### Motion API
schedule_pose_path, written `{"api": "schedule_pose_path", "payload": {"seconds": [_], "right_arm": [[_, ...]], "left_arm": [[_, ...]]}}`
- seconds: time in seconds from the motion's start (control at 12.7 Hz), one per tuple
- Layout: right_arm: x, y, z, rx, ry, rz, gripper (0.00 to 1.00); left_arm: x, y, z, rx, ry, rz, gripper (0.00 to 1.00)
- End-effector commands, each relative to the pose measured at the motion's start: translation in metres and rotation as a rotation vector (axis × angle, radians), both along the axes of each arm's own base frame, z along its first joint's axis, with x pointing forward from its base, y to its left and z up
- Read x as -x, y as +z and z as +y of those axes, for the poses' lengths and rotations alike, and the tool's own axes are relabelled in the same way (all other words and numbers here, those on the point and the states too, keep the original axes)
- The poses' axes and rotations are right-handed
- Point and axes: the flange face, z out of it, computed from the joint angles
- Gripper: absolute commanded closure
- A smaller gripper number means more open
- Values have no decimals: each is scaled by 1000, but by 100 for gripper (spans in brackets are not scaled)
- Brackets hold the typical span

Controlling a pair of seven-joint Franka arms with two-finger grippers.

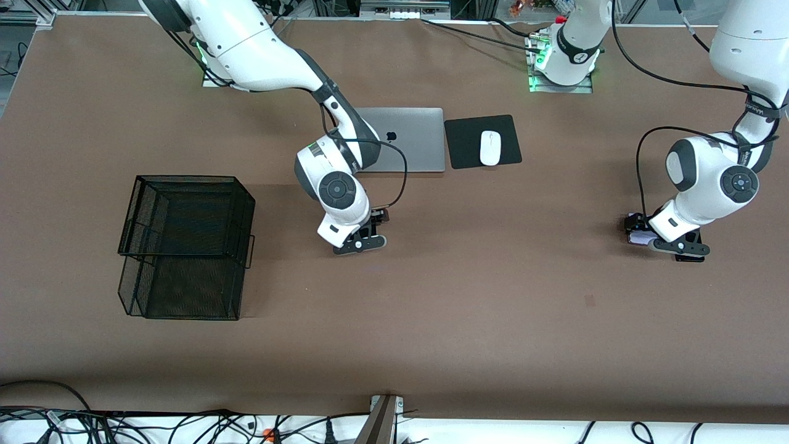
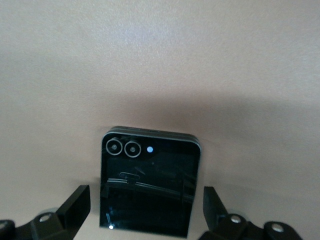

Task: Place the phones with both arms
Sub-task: 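Lift the flip phone with the right gripper while the left gripper grasps the white phone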

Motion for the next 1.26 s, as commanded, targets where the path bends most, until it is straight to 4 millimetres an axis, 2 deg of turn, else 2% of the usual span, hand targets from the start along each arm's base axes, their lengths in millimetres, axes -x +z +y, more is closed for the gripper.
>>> {"api": "schedule_pose_path", "payload": {"seconds": [0.0, 0.24, 0.32, 0.39, 0.47, 0.55, 0.63, 0.71, 0.79, 0.87, 1.03, 1.18], "right_arm": [[5, -9, 7, -8, -8, -7, 0], [13, -18, 13, 3, 7, -8, 0], [13, -18, 12, 7, 11, -9, 11], [12, -17, 11, 11, 16, -13, 43], [11, -19, 9, 15, 16, -12, 71], [10, -17, 9, 14, 18, -15, 86], [8, -15, 8, 13, 20, -17, 99], [6, -10, 7, 11, 21, -21, 100], [1, 2, 5, 7, 9, -33, 100], [-10, 28, -5, 11, -5, -55, 100], [-38, 99, -41, 31, -51, -91, 100], [-54, 160, -82, 52, -112, -111, 100]], "left_arm": [[0, -8, 0, 5, -2, -21, 0], [1, -14, 1, 7, 0, -22, 0], [2, -17, 0, 8, 5, -18, 0], [2, -18, 1, 11, 12, -17, 0], [3, -19, 1, 21, 31, -18, 21], [3, -19, 1, 24, 38, -19, 48], [3, -19, 2, 26, 42, -20, 70], [3, -19, 3, 29, 50, -19, 84], [2, -18, 3, 39, 70, -25, 95], [0, -17, 2, 43, 76, -25, 100], [-10, -8, -2, 45, 79, -11, 100], [-33, 13, -11, 59, 72, 59, 100]]}}
